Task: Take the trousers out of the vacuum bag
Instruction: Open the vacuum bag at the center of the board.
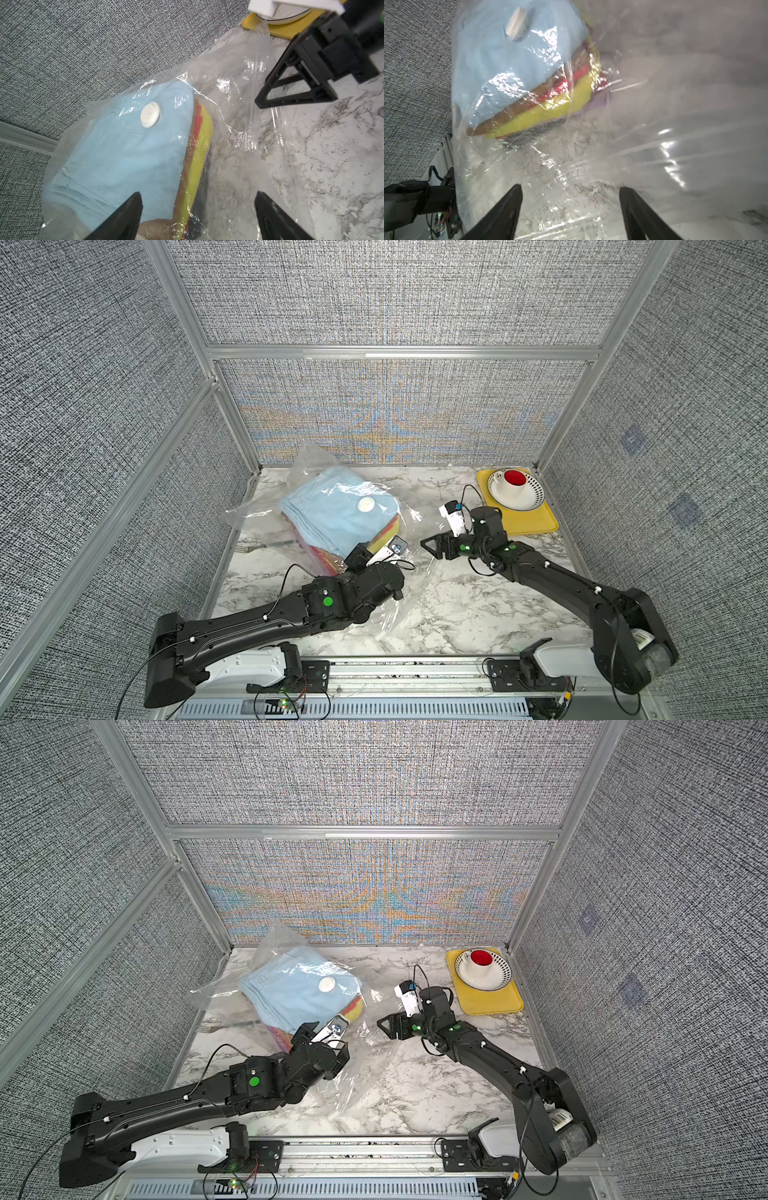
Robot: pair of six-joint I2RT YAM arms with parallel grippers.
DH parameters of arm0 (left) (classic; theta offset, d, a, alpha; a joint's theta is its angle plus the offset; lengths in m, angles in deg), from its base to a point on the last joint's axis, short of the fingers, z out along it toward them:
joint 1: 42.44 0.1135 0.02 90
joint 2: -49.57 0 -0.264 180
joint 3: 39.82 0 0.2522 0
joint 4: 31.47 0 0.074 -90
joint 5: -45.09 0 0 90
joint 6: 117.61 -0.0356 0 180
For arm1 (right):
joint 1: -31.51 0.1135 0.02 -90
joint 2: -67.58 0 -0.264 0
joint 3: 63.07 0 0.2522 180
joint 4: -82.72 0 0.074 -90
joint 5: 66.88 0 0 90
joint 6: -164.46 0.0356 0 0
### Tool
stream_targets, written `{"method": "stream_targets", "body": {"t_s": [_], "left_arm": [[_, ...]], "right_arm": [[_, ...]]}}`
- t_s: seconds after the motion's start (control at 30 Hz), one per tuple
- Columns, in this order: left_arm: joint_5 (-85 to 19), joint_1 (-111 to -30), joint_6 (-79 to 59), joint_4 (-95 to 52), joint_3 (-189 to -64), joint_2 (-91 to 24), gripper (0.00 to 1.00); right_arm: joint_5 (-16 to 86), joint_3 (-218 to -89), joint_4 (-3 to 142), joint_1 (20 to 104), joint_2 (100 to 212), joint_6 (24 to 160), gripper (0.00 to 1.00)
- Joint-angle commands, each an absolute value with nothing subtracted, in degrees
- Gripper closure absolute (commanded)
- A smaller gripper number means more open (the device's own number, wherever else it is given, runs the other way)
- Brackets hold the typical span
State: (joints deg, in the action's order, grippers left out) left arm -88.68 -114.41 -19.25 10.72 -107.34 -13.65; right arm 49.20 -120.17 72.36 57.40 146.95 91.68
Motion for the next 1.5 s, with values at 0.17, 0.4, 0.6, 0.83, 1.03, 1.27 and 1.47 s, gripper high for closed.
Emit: {"method": "stream_targets", "body": {"t_s": [0.17,0.4,0.6,0.83,1.03,1.27,1.47], "left_arm": [[-89.9,-114.3,-19.3,11.6,-108.1,-14.2,0.13],[-90.1,-114.3,-19.0,11.8,-107.5,-13.6,0.13],[-89.8,-114.3,-18.6,12.6,-107.4,-15.3,0.13],[-88.9,-114.3,-19.0,13.0,-107.5,-13.9,0.12],[-84.5,-114.3,-23.5,12.3,-106.1,-11.7,0.12],[-81.4,-114.4,-24.8,9.2,-108.1,-14.7,0.13],[-81.7,-115.6,-22.2,8.7,-111.6,-19.4,0.13]], "right_arm": [[52.9,-117.2,89.5,58.5,157.2,94.7,0.21],[54.2,-117.1,96.9,61.5,159.1,95.9,0.20],[53.9,-120.1,96.4,63.2,159.7,95.5,0.41],[52.7,-124.0,89.5,64.3,155.2,95.4,0.92],[52.7,-128.0,81.2,64.7,148.6,96.5,1.00],[52.6,-135.2,71.6,65.3,146.2,96.6,1.00],[53.4,-137.4,69.0,66.0,145.3,98.0,1.00]]}}
